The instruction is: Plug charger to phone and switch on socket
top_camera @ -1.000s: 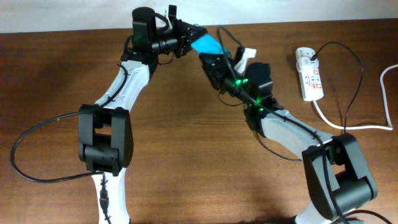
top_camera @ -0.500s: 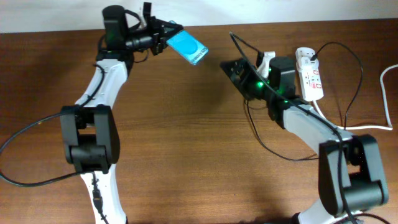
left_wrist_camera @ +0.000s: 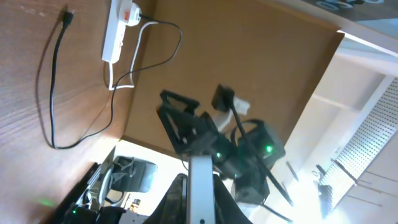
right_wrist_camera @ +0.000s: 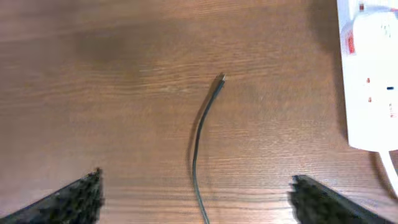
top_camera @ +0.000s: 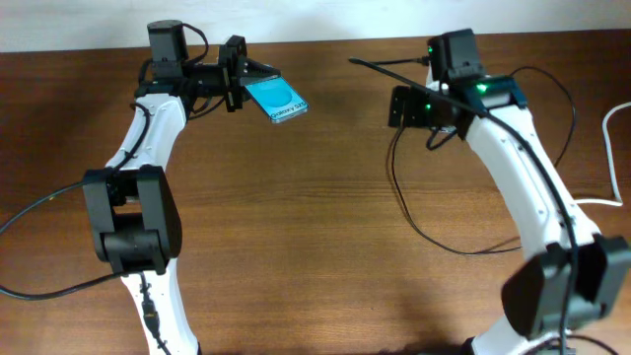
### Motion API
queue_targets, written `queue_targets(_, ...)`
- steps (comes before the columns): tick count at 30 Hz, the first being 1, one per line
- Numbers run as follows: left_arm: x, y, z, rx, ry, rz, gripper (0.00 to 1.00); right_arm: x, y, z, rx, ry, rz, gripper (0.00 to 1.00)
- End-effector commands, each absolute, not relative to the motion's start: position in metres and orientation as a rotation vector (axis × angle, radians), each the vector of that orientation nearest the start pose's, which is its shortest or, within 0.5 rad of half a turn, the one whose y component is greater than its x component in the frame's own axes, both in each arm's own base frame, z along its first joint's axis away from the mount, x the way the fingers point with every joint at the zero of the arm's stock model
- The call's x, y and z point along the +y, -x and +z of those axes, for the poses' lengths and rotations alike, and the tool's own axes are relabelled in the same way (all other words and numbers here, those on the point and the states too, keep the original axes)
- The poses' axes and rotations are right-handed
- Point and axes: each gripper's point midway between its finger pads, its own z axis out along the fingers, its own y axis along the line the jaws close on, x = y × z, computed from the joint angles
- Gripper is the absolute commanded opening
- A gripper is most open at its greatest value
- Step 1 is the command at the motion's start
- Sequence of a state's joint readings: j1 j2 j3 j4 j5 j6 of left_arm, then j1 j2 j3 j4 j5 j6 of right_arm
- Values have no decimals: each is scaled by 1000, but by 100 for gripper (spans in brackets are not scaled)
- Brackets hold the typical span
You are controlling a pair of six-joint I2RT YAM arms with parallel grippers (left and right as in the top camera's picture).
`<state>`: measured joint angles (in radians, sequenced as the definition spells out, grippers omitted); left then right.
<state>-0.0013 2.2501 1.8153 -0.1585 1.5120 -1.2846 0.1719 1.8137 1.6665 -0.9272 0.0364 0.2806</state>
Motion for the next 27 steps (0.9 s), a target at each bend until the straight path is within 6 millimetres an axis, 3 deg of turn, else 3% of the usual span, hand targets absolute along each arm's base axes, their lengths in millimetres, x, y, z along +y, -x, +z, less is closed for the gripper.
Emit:
queue_targets(1, -172, -500, 235, 2337, 325, -2312, 0, 68, -464, 143, 2686, -126, 13, 82)
queue_targets(3, -172, -502, 234, 2336, 340, -2297, 0, 67, -469, 123, 2715, -127, -7, 75)
queue_targets(6, -171, -505, 232, 2334, 359, -2278, 0, 67, -479, 101, 2726, -131, -30, 53)
queue_targets(14, -171, -508, 231, 2333, 377, -2260, 0, 74, -501, 60, 2680, -268, -127, 48)
queue_targets(17, -171, -508, 231, 2333, 377, -2260, 0, 70, -501, 48, 2662, -406, -161, 36)
queue_targets(27, -171, -510, 229, 2331, 392, -2245, 0, 72, -506, 4, 2691, -449, -165, 30)
